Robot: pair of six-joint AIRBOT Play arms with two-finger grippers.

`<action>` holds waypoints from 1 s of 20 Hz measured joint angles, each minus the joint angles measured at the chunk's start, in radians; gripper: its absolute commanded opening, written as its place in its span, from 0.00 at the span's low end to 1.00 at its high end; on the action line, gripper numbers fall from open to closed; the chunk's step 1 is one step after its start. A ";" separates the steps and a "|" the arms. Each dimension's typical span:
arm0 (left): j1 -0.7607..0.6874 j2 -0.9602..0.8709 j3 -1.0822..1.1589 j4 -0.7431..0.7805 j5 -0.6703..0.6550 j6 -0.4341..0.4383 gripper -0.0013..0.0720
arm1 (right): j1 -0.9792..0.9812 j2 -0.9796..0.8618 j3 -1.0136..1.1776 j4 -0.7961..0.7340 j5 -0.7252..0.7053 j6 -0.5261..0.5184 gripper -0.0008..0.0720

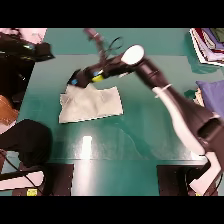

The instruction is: Fold the shirts.

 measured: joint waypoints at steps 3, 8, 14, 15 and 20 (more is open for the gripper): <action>0.074 0.044 0.003 0.011 -0.035 0.003 0.06 | 0.017 -0.042 -0.014 -0.001 0.013 -0.002 0.77; 0.111 0.066 0.005 0.018 -0.077 0.006 0.06 | -0.132 0.045 -0.223 -0.098 0.081 0.050 0.77; 0.108 0.068 0.005 0.002 -0.092 0.007 0.06 | -0.383 0.184 -0.567 -0.230 0.088 0.135 0.91; 0.104 0.067 0.005 -0.001 -0.092 0.006 0.06 | -0.407 0.185 -0.606 -0.225 0.087 0.144 0.91; 0.072 0.066 0.005 -0.013 -0.084 0.007 0.06 | -0.412 0.099 -0.657 -0.096 0.070 0.134 0.90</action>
